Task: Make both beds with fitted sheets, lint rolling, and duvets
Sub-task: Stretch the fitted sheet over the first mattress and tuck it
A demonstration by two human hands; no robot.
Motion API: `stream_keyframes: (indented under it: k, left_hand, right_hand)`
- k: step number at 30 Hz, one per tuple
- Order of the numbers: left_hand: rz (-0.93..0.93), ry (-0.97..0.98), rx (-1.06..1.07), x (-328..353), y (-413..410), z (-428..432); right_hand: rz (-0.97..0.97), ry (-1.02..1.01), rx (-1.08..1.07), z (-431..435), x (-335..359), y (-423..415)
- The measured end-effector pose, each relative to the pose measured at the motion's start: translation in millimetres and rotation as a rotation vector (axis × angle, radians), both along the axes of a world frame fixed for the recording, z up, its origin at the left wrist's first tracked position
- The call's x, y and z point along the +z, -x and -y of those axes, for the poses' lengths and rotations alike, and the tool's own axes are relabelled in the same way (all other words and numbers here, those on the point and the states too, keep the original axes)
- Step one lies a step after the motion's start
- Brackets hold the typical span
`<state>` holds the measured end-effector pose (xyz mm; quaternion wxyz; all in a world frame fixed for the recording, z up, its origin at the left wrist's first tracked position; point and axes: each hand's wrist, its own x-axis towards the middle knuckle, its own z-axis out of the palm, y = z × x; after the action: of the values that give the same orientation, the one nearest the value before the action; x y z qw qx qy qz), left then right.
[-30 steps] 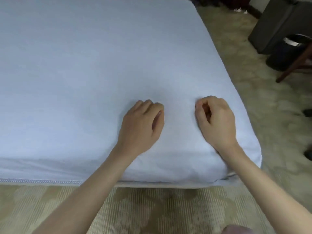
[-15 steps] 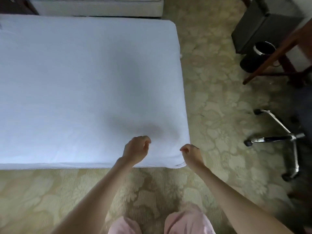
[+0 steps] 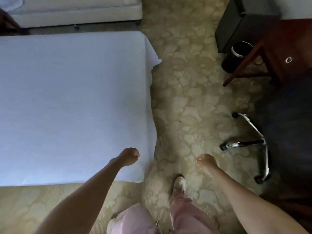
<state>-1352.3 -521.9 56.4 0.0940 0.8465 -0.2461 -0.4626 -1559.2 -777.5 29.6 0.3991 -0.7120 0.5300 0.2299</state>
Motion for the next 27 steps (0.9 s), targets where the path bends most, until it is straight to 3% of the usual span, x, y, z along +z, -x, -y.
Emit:
stream_keyframes:
  k: [8, 13, 21, 27]
  left_hand:
    - [0.081, 0.056, 0.230, 31.2, -71.9, 116.8]
    - [0.045, 0.100, 0.371, 24.3, -134.0, 209.7]
    - [-0.046, 0.190, 0.437, 33.9, -324.6, 392.3]
    - [0.130, 0.126, 0.443, 49.3, -462.7, 486.8]
  right_hand:
    - [0.162, -0.021, 0.093, 142.5, 35.6, -106.7]
    - [0.142, -0.060, 0.196, 211.3, 29.4, -190.2]
    - [0.056, 0.022, 0.159, 381.6, 55.8, -384.9]
    - [0.279, 0.020, 0.000, 496.9, 81.1, -540.1]
